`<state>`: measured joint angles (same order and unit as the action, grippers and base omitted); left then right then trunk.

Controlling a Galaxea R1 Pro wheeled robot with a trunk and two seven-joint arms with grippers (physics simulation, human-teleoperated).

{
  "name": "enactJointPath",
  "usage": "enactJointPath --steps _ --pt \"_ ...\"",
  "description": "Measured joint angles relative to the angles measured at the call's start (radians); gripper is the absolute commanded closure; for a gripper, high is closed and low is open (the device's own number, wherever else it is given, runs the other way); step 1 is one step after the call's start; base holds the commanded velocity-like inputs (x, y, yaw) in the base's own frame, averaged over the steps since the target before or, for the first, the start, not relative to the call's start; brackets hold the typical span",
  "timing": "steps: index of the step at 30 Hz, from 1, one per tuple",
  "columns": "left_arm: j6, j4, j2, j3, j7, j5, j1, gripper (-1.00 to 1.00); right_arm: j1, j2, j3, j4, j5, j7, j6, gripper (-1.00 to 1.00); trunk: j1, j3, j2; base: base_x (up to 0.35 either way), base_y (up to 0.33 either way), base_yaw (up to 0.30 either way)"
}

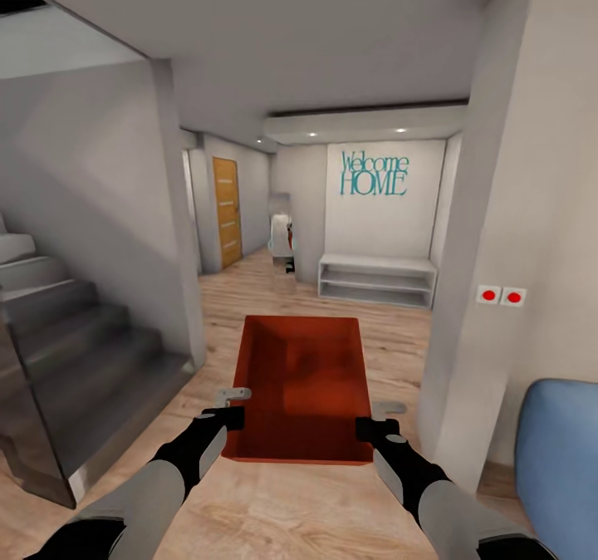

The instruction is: Move the two storage containers from the living room to the garage. In the garage, place one container on the floor and stack the other container on top of it (either order is fine).

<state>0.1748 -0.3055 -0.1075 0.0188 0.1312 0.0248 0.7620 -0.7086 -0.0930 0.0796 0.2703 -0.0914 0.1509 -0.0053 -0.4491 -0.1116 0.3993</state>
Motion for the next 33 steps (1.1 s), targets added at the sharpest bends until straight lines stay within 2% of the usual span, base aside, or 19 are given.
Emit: enactJointPath --steps 33 --pt "0.001 0.000 0.000 0.000 0.000 0.000 0.000 1.00 0.000 0.000 0.000 0.000 0.000 0.001 0.000 1.00 0.000 0.000 0.000 0.322 0.000 0.000"
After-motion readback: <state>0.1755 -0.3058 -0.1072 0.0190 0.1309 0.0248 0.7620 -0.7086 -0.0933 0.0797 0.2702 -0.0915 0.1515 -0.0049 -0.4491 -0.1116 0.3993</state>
